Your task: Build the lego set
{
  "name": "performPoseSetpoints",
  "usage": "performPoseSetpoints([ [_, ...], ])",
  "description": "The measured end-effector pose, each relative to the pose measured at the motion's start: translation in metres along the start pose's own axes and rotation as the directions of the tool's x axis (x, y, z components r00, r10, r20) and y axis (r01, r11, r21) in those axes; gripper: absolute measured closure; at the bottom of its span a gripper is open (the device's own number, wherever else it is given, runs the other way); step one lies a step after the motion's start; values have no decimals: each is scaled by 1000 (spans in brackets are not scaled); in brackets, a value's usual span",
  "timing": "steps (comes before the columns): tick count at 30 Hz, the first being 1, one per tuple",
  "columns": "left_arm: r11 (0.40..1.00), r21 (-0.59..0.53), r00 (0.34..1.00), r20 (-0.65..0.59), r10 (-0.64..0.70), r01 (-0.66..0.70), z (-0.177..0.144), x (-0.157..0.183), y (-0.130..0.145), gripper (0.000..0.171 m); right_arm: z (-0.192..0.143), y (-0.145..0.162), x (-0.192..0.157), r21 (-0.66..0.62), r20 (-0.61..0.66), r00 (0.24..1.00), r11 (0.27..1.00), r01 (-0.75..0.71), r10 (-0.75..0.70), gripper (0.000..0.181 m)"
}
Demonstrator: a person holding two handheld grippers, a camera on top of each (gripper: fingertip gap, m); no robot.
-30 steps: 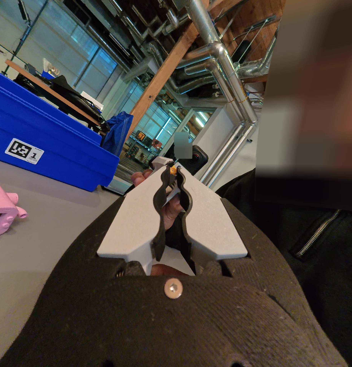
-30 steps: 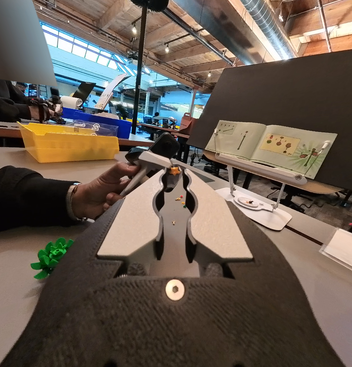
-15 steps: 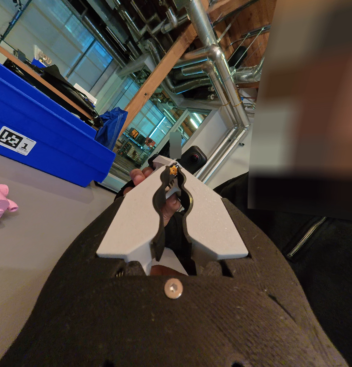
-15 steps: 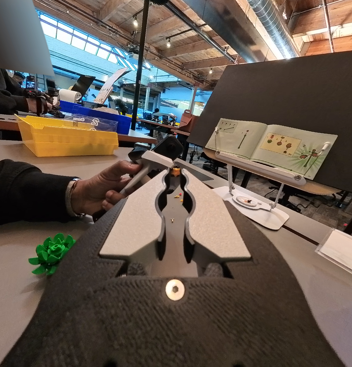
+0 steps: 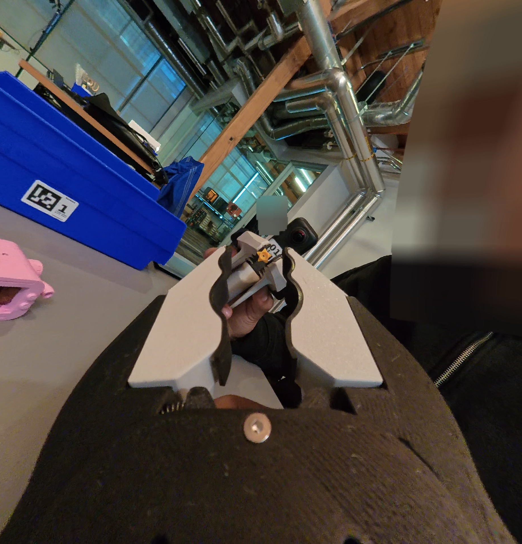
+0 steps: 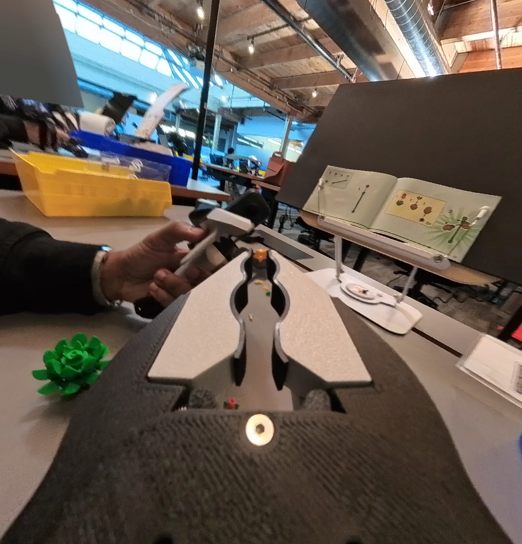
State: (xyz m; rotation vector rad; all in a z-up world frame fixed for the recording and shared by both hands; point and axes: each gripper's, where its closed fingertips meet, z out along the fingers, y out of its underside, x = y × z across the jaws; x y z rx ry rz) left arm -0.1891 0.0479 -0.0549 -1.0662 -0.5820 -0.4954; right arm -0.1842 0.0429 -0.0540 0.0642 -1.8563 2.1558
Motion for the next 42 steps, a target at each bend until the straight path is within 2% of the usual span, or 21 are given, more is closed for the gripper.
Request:
performPoseSetpoints([
  [2, 1000, -18, 999, 47, -4, 5, -2, -6, 1, 137, 0, 9, 5, -64, -34, 997, 995, 71, -74, 174],
  [7, 993, -112, 962, 272, -4, 35, -14, -41, 14, 143, 3, 28, 12, -206, -84, 969, 956, 210, -231, 175],
  [12, 993, -69, 981, 171, -87, 100, -13, -27, 9, 143, 4, 34, 10, -265, -78, 941, 917, 300, -330, 174],
  [18, 977, -80, 973, 142, -184, 196, -9, -29, 17, 141, 6, 38, 6, -313, -71, 884, 852, 420, -462, 174],
  [21, 972, -55, 969, 110, -222, 229, -9, -27, 14, 156, 7, 39, 4, -323, -69, 863, 830, 456, -501, 174],
  [23, 970, -51, 967, 111, -229, 236, -10, -28, 14, 161, 8, 38, 4, -320, -71, 863, 831, 455, -500, 174],
  [35, 969, -50, 967, 101, -235, 241, -10, -28, 14, 166, 5, 35, 7, -280, -90, 914, 891, 357, -395, 173],
  [39, 968, -41, 967, 74, -244, 248, -9, -25, 12, 167, 6, 35, 7, -242, -82, 954, 934, 262, -289, 163],
  [42, 966, -49, 966, 61, -251, 254, -8, -25, 14, 167, 4, 31, 8, -197, -70, 980, 966, 168, -184, 162],
])
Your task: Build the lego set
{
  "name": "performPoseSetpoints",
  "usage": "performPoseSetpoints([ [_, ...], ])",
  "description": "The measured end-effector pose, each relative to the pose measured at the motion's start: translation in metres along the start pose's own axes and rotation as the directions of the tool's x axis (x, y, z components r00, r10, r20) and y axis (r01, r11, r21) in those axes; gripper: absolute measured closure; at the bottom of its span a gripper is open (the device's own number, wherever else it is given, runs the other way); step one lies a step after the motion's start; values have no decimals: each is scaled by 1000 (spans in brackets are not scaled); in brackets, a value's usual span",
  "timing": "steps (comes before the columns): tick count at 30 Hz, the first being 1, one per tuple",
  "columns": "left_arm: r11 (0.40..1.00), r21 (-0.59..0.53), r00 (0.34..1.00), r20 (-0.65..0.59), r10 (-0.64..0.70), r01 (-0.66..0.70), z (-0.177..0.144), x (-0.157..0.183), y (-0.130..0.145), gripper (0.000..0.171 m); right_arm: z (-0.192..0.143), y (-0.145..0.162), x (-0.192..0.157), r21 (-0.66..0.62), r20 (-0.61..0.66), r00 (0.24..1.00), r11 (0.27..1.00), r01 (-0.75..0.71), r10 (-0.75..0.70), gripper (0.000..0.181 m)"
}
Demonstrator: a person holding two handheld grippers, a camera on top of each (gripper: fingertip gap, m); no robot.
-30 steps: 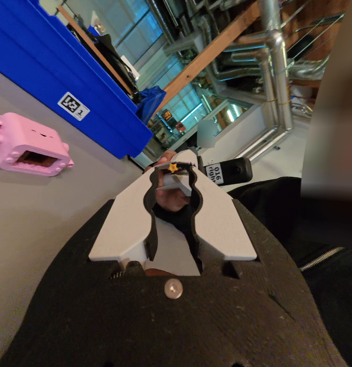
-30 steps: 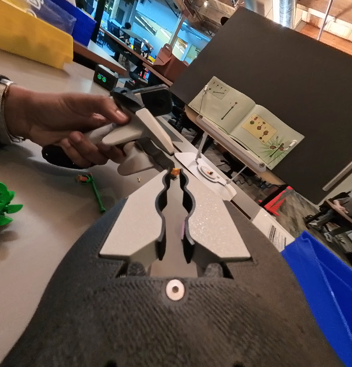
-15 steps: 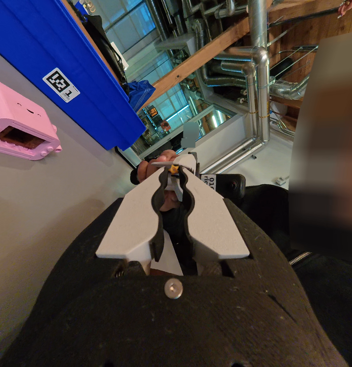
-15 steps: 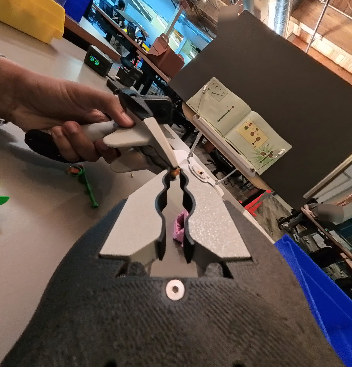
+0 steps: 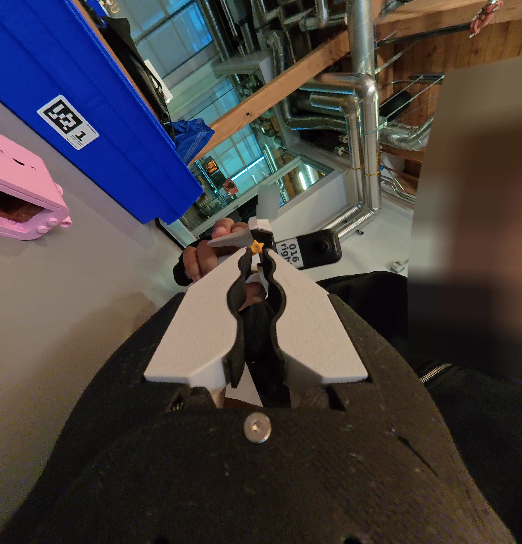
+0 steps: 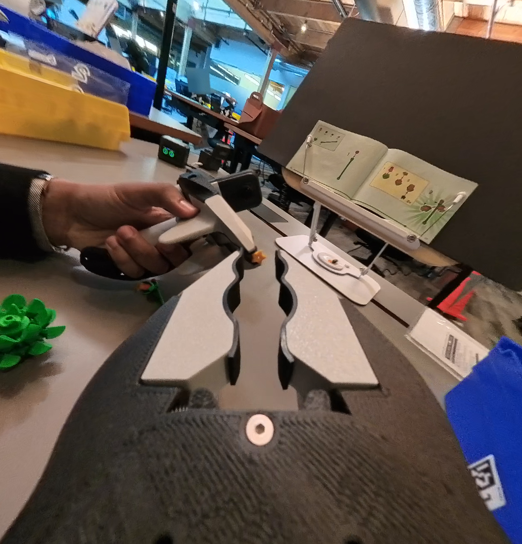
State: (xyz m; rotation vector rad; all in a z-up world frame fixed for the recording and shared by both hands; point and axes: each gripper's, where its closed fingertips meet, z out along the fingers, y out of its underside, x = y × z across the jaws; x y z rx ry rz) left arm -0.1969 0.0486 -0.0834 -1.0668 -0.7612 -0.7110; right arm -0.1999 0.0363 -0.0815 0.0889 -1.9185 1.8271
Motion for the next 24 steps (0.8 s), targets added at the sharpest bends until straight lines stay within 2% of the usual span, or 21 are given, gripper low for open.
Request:
performPoseSetpoints([
  [5, 1000, -5, 1000, -12, -5, 5, -1, 1, 0, 167, -4, -1, 1, 25, 53, 997, 998, -64, 62, 165],
  [24, 998, -65, 1000, 3, -25, 26, -2, -1, 8, 167, -4, 4, -7, 6, 102, 995, 1000, 13, -14, 171],
])
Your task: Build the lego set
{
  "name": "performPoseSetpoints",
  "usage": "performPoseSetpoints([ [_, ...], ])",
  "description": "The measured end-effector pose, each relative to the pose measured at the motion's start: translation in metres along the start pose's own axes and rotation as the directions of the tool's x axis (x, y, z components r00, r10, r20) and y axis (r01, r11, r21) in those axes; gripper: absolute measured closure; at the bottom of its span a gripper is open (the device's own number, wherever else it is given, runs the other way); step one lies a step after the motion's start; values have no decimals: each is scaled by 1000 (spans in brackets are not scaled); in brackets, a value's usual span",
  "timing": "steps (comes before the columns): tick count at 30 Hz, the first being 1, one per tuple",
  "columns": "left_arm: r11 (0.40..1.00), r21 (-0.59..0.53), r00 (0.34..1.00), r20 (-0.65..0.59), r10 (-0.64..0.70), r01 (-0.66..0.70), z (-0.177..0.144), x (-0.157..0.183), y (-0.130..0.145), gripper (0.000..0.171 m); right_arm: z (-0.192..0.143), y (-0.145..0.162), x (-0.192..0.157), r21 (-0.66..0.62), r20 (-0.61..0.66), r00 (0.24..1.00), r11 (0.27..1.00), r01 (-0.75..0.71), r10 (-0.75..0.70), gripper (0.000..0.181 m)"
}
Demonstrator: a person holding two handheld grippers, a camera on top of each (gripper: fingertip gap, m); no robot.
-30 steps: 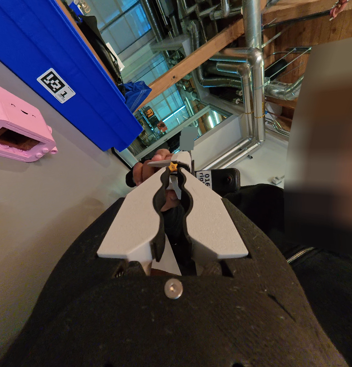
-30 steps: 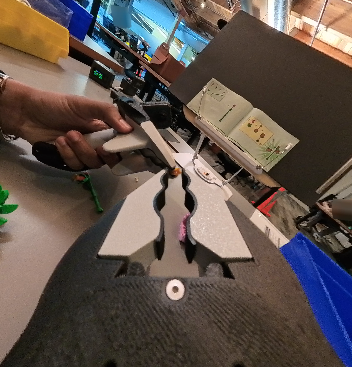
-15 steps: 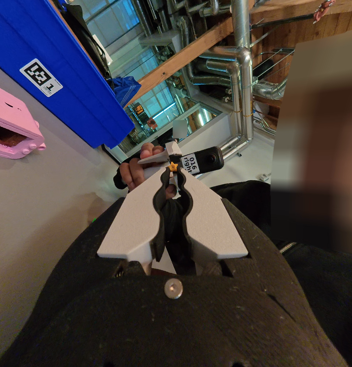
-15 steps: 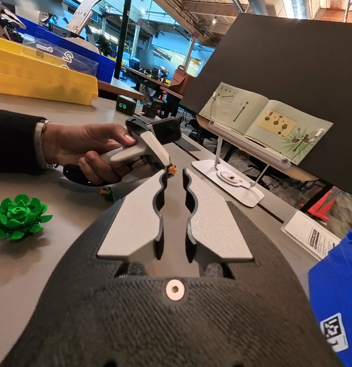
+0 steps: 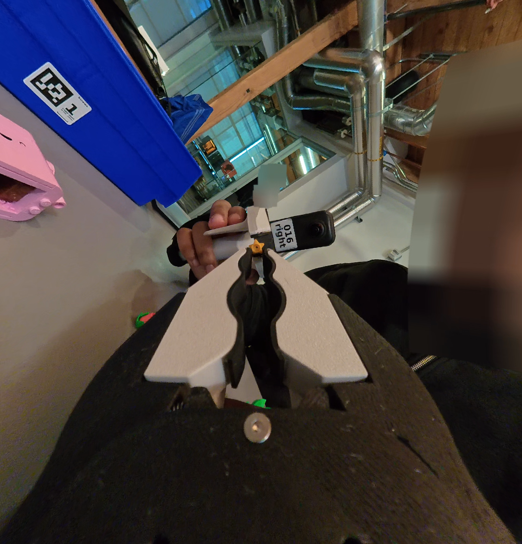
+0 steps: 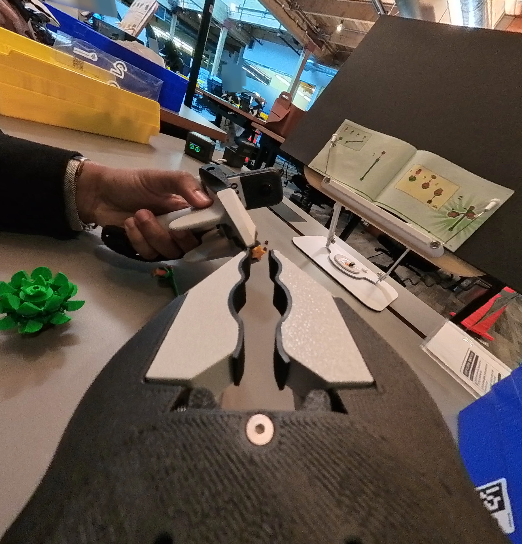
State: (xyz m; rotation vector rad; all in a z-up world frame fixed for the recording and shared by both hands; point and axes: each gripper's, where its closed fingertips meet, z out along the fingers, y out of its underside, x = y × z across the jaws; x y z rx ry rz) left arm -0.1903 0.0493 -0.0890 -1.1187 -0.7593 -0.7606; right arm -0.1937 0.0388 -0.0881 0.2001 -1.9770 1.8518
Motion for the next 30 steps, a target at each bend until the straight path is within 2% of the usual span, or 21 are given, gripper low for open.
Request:
performPoseSetpoints([
  [12, 996, -85, 998, 53, -23, 27, -1, -7, 13, 168, -3, 8, -10, -34, 83, 995, 998, 50, -47, 171],
  [24, 994, -103, 998, 50, -40, 45, -2, -7, 17, 168, -3, 10, -15, -41, 108, 993, 997, 61, -56, 174],
  [26, 994, -94, 998, 53, -43, 48, -2, -8, 16, 162, -3, 9, -15, -39, 110, 993, 998, 57, -52, 174],
  [28, 996, -77, 997, 66, -47, 52, -4, -11, 12, 146, -4, 9, -14, -37, 109, 993, 998, 45, -41, 174],
  [30, 998, -53, 997, 64, -42, 46, -8, -10, 8, 143, -5, 10, -11, -37, 109, 994, 999, 20, -16, 174],
])
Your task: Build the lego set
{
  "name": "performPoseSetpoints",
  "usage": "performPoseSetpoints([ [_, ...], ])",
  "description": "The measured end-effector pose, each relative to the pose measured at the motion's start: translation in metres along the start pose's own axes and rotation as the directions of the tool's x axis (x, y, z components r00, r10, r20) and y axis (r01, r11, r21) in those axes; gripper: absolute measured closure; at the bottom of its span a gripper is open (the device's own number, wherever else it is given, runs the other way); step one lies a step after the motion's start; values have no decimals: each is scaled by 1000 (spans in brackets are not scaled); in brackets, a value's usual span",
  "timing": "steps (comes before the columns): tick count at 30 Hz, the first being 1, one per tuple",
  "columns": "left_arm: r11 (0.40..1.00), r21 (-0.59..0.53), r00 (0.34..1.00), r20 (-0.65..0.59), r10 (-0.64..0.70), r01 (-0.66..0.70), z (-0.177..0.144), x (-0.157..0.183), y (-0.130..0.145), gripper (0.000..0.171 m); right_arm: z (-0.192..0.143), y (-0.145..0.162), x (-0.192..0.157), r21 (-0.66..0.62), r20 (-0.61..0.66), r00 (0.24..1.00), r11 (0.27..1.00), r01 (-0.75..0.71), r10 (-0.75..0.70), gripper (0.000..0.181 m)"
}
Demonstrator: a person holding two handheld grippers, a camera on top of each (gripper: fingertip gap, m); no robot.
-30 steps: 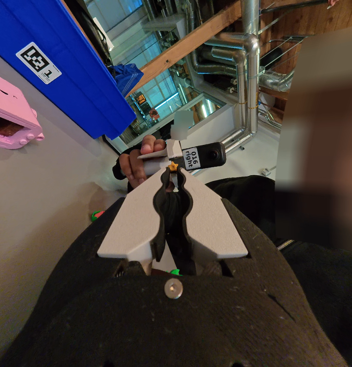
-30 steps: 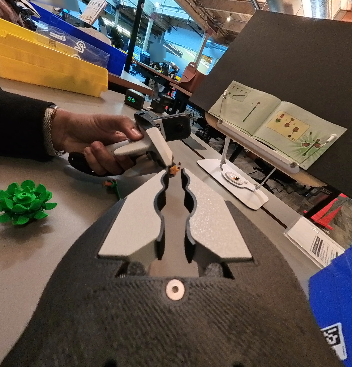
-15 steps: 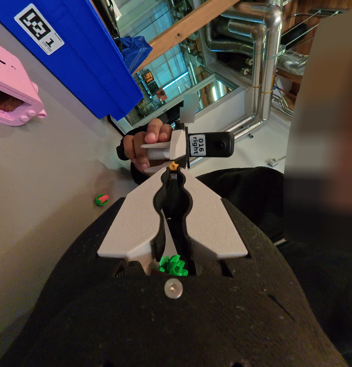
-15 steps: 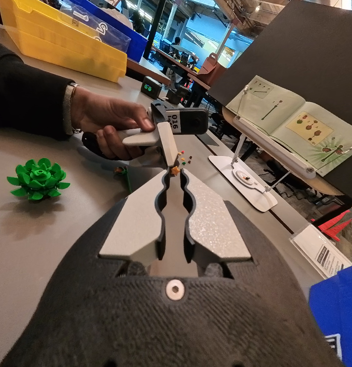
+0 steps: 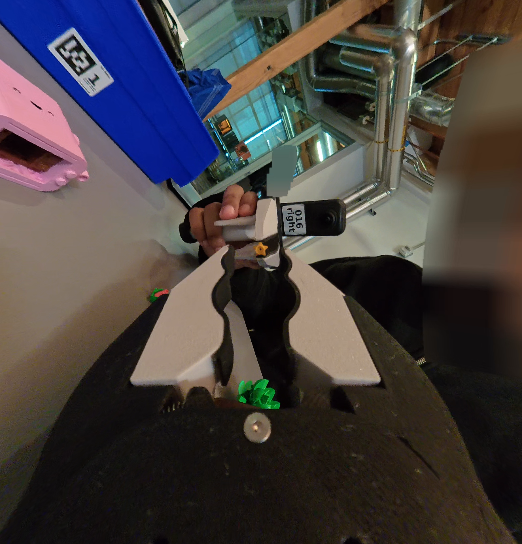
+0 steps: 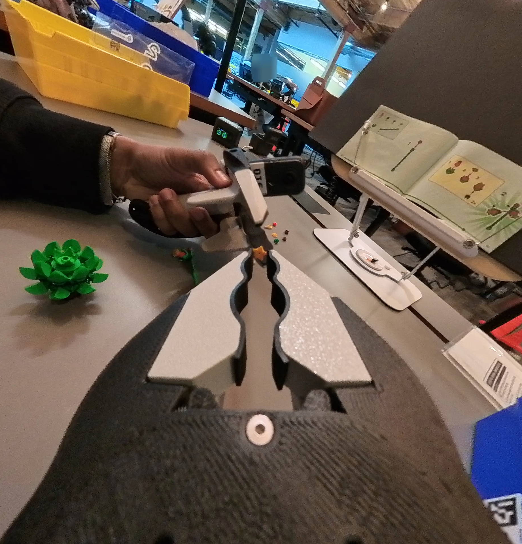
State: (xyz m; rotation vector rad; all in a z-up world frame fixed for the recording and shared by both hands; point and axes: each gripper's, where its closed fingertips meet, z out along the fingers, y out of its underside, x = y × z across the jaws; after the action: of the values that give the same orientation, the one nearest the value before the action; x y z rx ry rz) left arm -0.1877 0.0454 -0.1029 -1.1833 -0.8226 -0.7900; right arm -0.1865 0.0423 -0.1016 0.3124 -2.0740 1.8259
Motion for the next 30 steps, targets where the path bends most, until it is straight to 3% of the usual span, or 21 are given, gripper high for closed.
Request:
performPoseSetpoints([
  [6, 988, 117, 992, 77, 96, -105, -21, 1, -22, 139, -3, 11, 20, -66, -25, 990, 988, -139, 137, 174],
  [8, 976, 129, 974, 169, 152, -174, -30, -5, -27, 139, -2, 21, 20, -165, 24, 983, 971, -174, 180, 174],
  [11, 950, 145, 927, 299, 224, -277, -47, -14, -36, 141, -2, 43, 6, -411, 170, 953, 897, -163, 251, 174],
  [15, 908, 160, 869, 393, 300, -386, -61, -18, -44, 144, -11, 56, -13, -613, 417, 890, 780, 124, 186, 174],
  [18, 895, 155, 851, 413, 326, -418, -63, -19, -47, 144, -17, 59, -31, -606, 637, 758, 701, 376, 144, 174],
  [21, 890, 142, 843, 414, 344, -433, -60, -22, -47, 145, -16, 71, -33, -573, 754, 650, 584, 575, 100, 175],
  [24, 884, 140, 840, 407, 359, -446, -56, -22, -46, 146, -10, 75, -31, -557, 795, 597, 522, 646, 109, 175],
  [30, 886, 118, 832, 419, 364, -447, -55, -27, -46, 146, -9, 79, -32, -607, 781, 596, 456, 651, 188, 174],
])
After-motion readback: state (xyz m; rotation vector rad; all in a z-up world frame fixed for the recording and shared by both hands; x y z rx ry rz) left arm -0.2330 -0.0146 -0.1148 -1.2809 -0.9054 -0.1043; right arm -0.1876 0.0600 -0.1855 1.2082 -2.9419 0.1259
